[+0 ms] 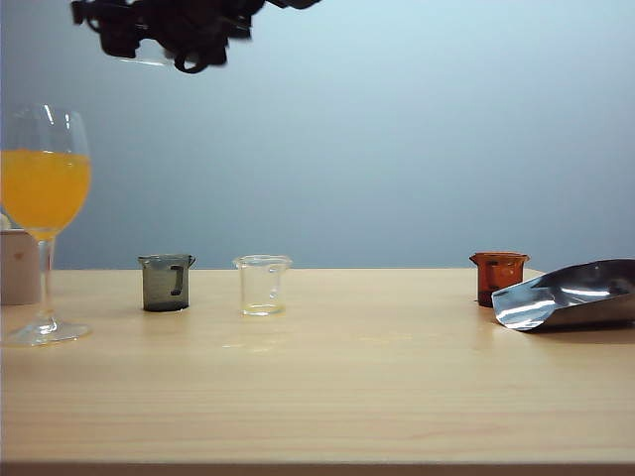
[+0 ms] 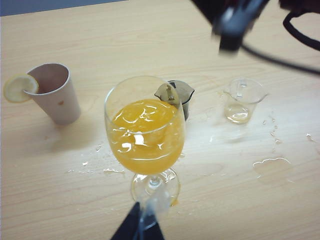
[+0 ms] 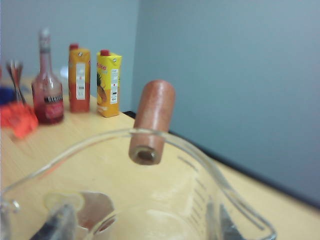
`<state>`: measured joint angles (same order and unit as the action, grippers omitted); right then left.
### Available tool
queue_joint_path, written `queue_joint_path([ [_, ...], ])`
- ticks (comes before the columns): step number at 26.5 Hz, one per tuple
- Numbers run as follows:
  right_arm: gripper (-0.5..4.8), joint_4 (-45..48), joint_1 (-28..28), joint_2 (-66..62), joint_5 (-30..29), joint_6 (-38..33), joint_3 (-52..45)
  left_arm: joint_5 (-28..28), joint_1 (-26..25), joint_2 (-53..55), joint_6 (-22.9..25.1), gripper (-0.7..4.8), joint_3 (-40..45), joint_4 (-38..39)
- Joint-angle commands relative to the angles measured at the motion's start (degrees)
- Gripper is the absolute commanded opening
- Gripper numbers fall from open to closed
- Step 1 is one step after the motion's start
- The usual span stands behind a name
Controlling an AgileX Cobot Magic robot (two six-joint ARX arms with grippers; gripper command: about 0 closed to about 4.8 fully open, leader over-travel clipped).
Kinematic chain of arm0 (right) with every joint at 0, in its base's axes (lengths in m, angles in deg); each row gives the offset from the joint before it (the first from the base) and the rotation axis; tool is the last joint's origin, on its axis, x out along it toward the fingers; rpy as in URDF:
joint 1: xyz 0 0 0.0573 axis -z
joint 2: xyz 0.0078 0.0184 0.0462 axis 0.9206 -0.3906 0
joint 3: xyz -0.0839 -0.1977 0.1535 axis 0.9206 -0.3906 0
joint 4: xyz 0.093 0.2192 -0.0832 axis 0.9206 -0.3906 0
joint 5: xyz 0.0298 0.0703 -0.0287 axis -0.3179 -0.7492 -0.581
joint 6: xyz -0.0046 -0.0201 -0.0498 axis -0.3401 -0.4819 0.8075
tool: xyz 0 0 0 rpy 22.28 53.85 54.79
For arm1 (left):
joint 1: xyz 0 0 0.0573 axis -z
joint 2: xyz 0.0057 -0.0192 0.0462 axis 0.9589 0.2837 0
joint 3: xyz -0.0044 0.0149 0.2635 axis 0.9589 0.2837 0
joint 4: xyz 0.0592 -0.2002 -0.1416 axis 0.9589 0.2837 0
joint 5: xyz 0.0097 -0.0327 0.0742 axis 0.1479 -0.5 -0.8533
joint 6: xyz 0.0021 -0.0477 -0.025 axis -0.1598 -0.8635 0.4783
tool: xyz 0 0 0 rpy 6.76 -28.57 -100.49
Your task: Pick up the third measuring cup from the left, pour the pineapple juice inside into the goblet, and finally put the measuring cup back in its original place.
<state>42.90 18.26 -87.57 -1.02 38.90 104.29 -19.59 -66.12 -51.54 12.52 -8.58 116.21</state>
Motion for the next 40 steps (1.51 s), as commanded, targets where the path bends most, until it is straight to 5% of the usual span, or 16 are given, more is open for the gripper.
queue_joint_path([
  [1,2.02,-1.38,2.14,1.09,4.13,-13.53,0.46,-0.04,-0.07,-0.11,-0.04,-0.04,-0.2,-0.55],
  [5,2.02,-4.7,5.42,2.8,14.29,-14.64,0.2,-0.04,-0.07,-0.11,-0.04,-0.04,-0.2,-0.52],
  [12,2.02,-11.47,11.26,7.23,14.95,-15.74,-4.09,-0.04,-0.07,-0.11,-0.04,-0.04,-0.2,-0.55],
  [27,2.02,9.4,14.51,14.71,16.26,-17.33,-42.51,-0.04,-0.07,-0.11,-0.04,-0.04,-0.2,-0.55],
  [40,2.02,25.92,15.47,1.18,14.97,-18.6,-45.83,-0.04,-0.07,-0.11,-0.04,-0.04,-0.2,-0.55],
])
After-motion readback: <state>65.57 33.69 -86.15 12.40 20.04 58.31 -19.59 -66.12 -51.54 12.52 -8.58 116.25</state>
